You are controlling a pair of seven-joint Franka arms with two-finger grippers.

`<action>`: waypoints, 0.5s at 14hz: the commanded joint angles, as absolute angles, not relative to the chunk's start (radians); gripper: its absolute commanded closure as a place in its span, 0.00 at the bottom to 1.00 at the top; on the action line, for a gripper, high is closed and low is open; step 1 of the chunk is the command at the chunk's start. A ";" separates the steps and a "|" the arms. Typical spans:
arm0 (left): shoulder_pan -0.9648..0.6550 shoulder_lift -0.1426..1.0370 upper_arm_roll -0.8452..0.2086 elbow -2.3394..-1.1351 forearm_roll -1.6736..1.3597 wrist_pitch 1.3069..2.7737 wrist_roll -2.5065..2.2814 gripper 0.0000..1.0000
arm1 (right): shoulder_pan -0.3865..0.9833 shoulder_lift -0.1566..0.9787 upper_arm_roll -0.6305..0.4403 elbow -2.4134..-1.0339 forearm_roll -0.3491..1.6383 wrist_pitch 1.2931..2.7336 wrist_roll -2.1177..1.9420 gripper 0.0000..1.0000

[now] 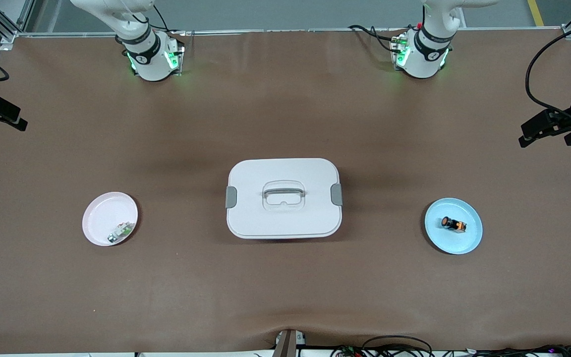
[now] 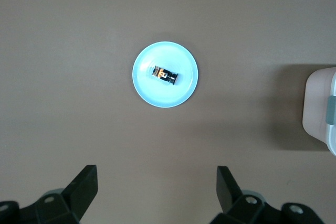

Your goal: Transfer orange switch to right arm and place

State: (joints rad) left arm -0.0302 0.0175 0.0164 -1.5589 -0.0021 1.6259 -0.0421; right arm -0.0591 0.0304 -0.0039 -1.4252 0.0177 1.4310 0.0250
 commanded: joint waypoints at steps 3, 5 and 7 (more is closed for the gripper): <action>-0.023 0.028 0.014 -1.536 -0.011 1.605 -0.023 0.00 | -0.066 0.031 0.000 -1.416 0.026 1.425 0.032 0.00; -0.021 0.029 0.012 -1.537 -0.012 1.605 -0.023 0.00 | -0.066 0.031 0.000 -1.416 0.026 1.425 0.032 0.00; -0.017 0.047 0.017 -1.536 -0.020 1.605 -0.017 0.00 | -0.066 0.031 0.000 -1.416 0.026 1.424 0.032 0.00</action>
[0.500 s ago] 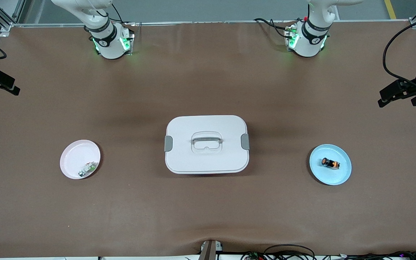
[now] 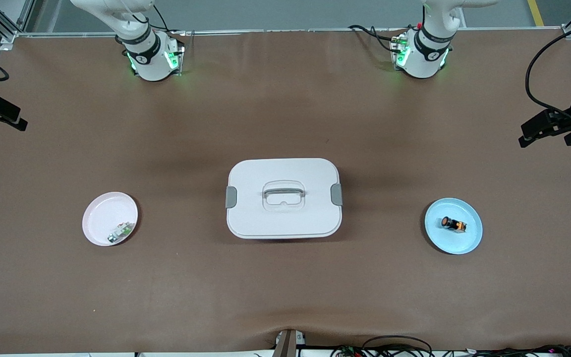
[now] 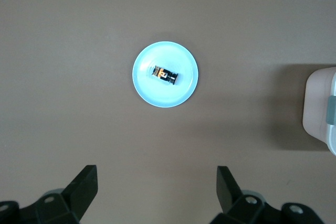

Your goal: Transfer orange switch to right arm and place

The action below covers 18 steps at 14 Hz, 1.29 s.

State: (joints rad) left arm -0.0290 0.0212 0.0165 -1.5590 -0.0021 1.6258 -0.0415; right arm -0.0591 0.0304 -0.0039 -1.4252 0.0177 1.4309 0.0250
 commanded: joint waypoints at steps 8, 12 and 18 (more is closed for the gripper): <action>-0.017 0.170 0.020 -1.548 -0.014 1.655 0.172 0.00 | -0.064 0.031 0.000 -1.416 0.026 1.425 0.032 0.00; -0.009 0.227 0.018 -1.598 -0.018 1.761 0.175 0.00 | -0.066 0.031 0.000 -1.416 0.026 1.424 0.032 0.00; 0.011 0.402 0.017 -1.600 -0.020 1.908 0.178 0.00 | -0.066 0.031 0.000 -1.416 0.026 1.424 0.032 0.00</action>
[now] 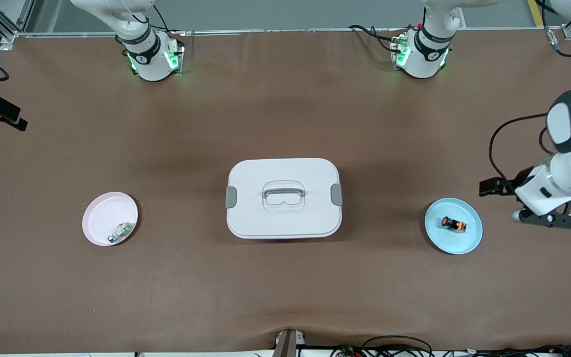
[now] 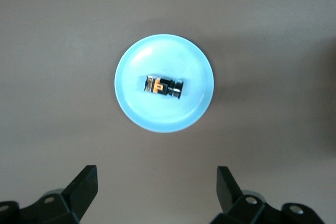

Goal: Transfer orange switch to right arm and place
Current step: 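Reach the left gripper down to the orange switch on the blue plate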

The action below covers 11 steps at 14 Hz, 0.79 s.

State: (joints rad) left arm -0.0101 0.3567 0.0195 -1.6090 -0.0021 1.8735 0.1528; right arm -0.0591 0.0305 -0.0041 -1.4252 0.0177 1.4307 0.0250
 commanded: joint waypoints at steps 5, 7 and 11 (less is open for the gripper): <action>0.041 0.529 0.014 -1.597 -0.061 2.018 0.244 0.00 | -0.066 0.031 0.000 -1.416 0.026 1.422 0.032 0.00; 0.057 0.569 0.009 -1.594 -0.109 2.032 0.280 0.00 | -0.067 0.031 0.000 -1.416 0.026 1.422 0.032 0.00; 0.048 0.618 0.000 -1.594 -0.109 2.068 0.291 0.00 | -0.067 0.031 0.000 -1.416 0.026 1.422 0.032 0.00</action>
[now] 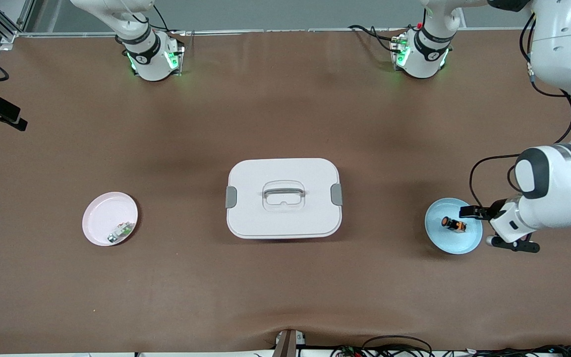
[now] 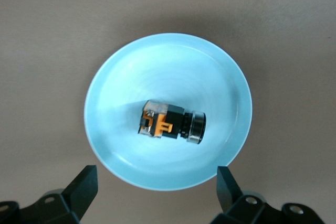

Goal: Transfer orange switch to right arm and place
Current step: 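Reach the left gripper down to the orange switch on the blue plate, then close the left gripper on the orange switch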

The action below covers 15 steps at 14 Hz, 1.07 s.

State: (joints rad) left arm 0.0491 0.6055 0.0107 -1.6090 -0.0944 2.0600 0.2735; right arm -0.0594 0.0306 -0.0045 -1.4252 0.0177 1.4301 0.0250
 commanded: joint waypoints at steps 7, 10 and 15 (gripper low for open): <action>0.058 0.652 -0.021 -1.598 -0.084 2.128 0.371 0.00 | -0.067 0.031 0.000 -1.417 0.026 1.422 0.032 0.00; 0.063 0.666 -0.023 -1.598 -0.064 2.174 0.373 0.00 | -0.069 0.031 0.000 -1.417 0.026 1.422 0.032 0.00; 0.072 0.687 -0.064 -1.609 -0.077 2.210 0.368 0.00 | -0.069 0.031 0.000 -1.417 0.026 1.422 0.032 0.00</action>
State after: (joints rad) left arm 0.0569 0.6780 -0.0374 -1.6080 -0.0825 2.1899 0.3577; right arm -0.0596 0.0307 -0.0050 -1.4253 0.0177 1.4299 0.0251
